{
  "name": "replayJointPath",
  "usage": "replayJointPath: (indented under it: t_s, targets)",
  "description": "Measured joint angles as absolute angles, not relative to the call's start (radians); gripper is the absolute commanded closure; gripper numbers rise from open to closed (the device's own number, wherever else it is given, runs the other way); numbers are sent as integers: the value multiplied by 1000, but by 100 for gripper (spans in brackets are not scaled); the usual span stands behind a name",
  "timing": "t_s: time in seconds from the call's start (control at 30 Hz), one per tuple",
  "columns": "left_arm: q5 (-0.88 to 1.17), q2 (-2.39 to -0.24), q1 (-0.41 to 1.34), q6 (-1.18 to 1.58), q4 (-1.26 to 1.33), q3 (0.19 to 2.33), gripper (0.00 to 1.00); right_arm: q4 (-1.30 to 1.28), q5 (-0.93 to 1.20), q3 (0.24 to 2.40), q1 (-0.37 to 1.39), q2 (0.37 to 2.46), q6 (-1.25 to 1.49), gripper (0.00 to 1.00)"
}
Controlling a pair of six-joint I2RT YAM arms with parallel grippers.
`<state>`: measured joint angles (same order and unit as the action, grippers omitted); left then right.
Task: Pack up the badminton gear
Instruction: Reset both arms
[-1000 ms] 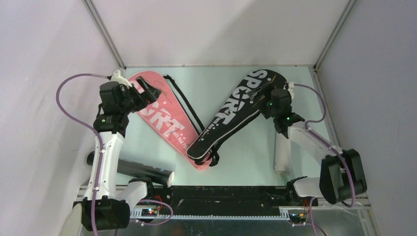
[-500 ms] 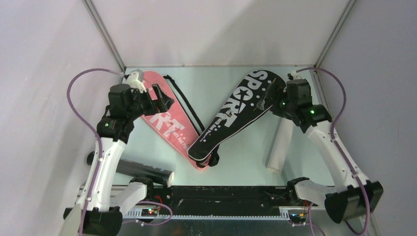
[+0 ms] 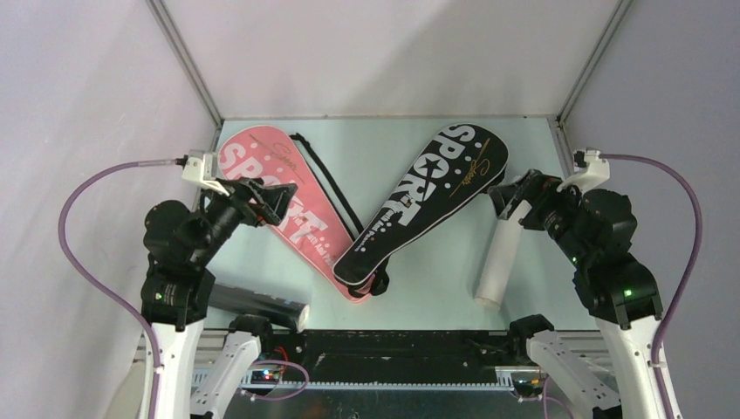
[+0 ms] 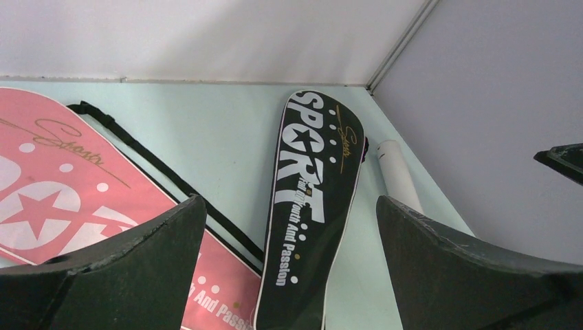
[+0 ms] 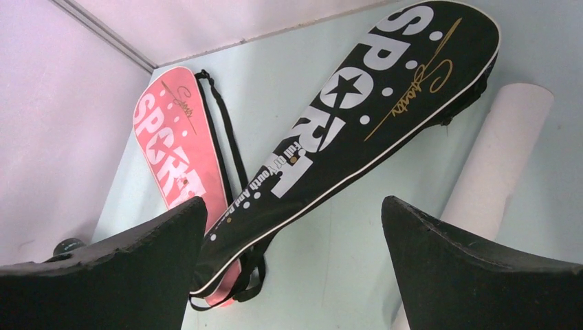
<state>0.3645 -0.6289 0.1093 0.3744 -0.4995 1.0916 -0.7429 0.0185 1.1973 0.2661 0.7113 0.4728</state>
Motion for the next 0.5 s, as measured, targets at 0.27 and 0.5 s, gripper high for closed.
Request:
replayJointPath:
  t_s: [0.27, 0.5]
  targets:
    - [365, -626, 109, 377, -499, 1082, 0, -743, 19, 1121, 266, 615, 532, 1]
    - [361, -614, 109, 376, -506, 1082, 0, -745, 18, 1098, 266, 594, 573, 1]
